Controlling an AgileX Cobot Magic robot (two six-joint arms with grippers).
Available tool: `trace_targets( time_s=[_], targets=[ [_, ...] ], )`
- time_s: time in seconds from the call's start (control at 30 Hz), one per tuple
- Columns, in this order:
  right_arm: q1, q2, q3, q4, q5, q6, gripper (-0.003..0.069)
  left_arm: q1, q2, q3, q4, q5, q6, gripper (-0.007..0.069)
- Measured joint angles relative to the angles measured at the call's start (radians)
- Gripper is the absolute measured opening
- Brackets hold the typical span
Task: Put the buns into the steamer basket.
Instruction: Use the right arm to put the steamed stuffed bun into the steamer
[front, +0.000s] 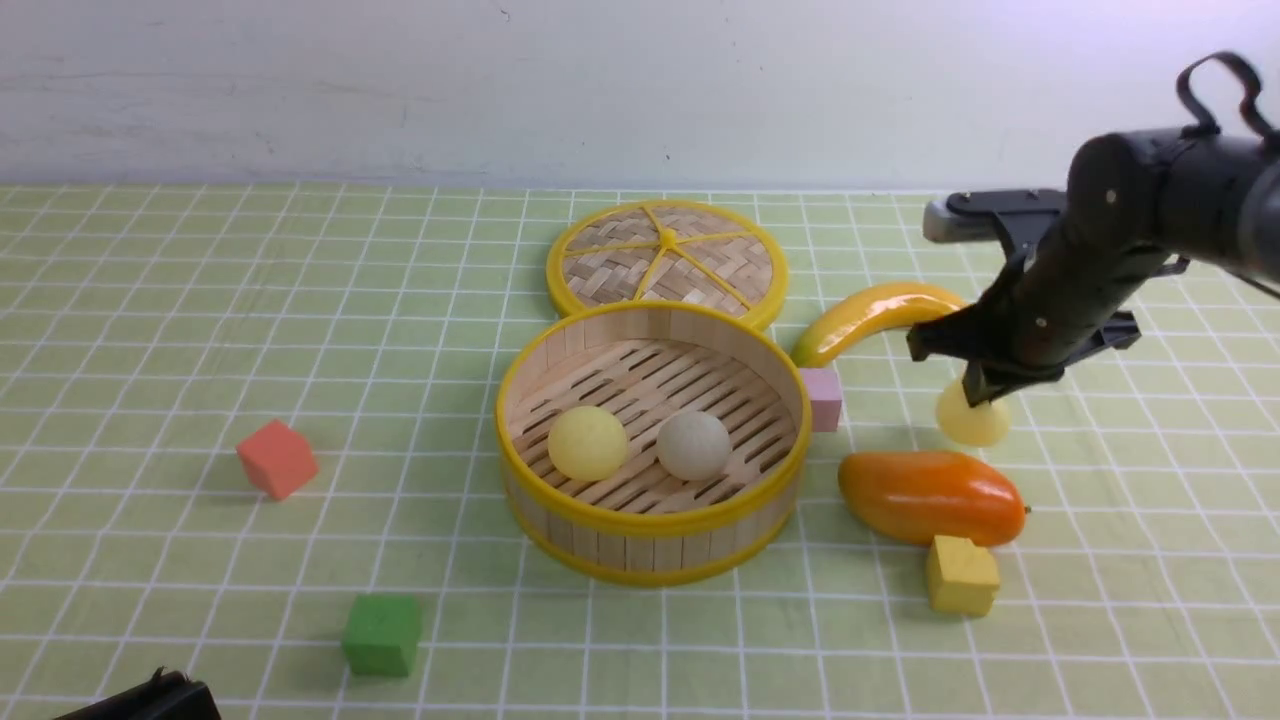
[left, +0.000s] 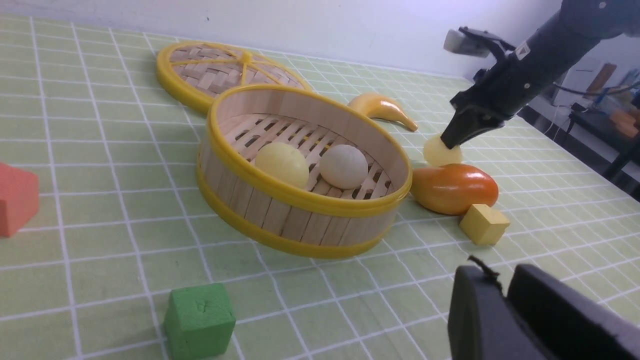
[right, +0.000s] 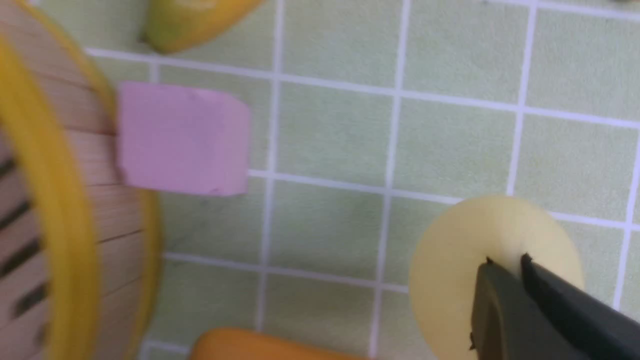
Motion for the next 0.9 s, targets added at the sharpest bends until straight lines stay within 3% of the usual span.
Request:
trace_targets(
  time_s=[0.3,0.6,0.8,0.83,0.87,0.9],
  targets=[
    [0.208,-0.043,-0.058,0.297,-0.152,-0.241,0.0004,0.0,0.0,0.0,0.0,0.0,0.0,0.0094],
    [0.28,0.183,-0.205,0.333,-0.22,-0.268,0.0022,0.0,0.0,0.0,0.0,0.0,0.0,0.0108],
    [0.28,0.239,-0.226,0.333,-0.262,-0.269,0.0118,0.0,0.0,0.0,0.0,0.0,0.0,0.0113],
    [0.28,0.239,-0.229,0.333,-0.269,-0.269,0.0193,0.0,0.0,0.0,0.0,0.0,0.0,0.0113],
    [0.28,0.239,-0.23,0.333,-0.269,-0.269,0.0203,0.0,0.0,0.0,0.0,0.0,0.0,0.0114],
    [0.279,0.229,-0.232,0.333,-0.263,-0.269,0.0275,0.0,0.0,0.0,0.0,0.0,0.0,0.0116]
  ],
)
